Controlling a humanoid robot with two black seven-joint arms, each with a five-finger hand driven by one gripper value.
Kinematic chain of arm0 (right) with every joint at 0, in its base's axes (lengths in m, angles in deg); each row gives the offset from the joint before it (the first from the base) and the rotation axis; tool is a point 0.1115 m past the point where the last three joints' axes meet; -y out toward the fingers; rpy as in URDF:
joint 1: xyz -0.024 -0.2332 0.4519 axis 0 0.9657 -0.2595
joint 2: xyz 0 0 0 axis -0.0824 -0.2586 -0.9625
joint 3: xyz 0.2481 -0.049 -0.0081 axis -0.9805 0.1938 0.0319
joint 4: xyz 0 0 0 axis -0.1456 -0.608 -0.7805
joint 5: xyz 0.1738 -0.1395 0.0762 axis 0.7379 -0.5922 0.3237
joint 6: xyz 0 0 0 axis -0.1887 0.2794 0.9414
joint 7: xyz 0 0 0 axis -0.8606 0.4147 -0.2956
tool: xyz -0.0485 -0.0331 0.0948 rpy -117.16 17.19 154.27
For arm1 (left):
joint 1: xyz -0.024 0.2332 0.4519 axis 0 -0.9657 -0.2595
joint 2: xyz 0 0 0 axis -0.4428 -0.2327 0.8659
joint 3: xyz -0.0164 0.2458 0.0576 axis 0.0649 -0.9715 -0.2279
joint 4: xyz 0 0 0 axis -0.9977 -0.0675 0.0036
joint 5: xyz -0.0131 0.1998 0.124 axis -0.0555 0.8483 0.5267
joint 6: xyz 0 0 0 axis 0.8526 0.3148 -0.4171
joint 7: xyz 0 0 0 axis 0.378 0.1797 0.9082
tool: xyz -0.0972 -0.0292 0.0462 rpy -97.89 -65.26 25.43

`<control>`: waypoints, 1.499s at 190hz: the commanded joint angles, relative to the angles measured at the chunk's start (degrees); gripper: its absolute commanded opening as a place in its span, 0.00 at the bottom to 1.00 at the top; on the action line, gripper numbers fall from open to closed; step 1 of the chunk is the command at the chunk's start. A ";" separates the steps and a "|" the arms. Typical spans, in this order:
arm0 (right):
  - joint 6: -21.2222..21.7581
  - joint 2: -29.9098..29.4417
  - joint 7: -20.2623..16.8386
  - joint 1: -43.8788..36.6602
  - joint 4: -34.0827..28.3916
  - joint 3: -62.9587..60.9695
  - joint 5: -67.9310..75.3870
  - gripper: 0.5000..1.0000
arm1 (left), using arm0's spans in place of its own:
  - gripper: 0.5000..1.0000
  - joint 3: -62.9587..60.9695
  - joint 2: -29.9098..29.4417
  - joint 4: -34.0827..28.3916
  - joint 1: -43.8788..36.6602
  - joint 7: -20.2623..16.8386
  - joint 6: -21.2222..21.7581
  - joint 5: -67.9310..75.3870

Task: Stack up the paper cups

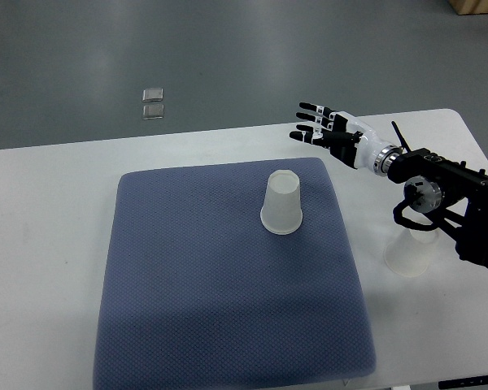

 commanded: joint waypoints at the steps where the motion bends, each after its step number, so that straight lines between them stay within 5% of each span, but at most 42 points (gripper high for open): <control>1: -0.01 -0.05 0.00 0.02 -0.02 0.18 -0.09 0.85 | 1.00 0.00 0.00 0.04 0.00 -0.03 0.00 0.00; 132: 0.87 5.49 2.63 -0.51 0.07 -1.05 0.70 0.85 | 1.00 0.00 0.00 -0.13 0.26 -0.03 0.00 0.00; 184: 6.59 10.15 2.55 -0.59 -0.02 -2.46 -0.18 0.85 | 1.00 0.00 0.00 -0.22 0.26 -0.03 0.00 0.00; 222: 15.11 15.95 2.63 -0.86 -0.02 -2.46 -4.92 0.85 | 1.00 0.00 0.00 -0.31 0.26 -0.03 0.00 0.00; 285: 23.81 25.88 8.87 -3.49 -0.46 -2.19 -23.81 0.85 | 1.00 0.00 0.00 -0.31 0.26 -0.03 0.00 0.00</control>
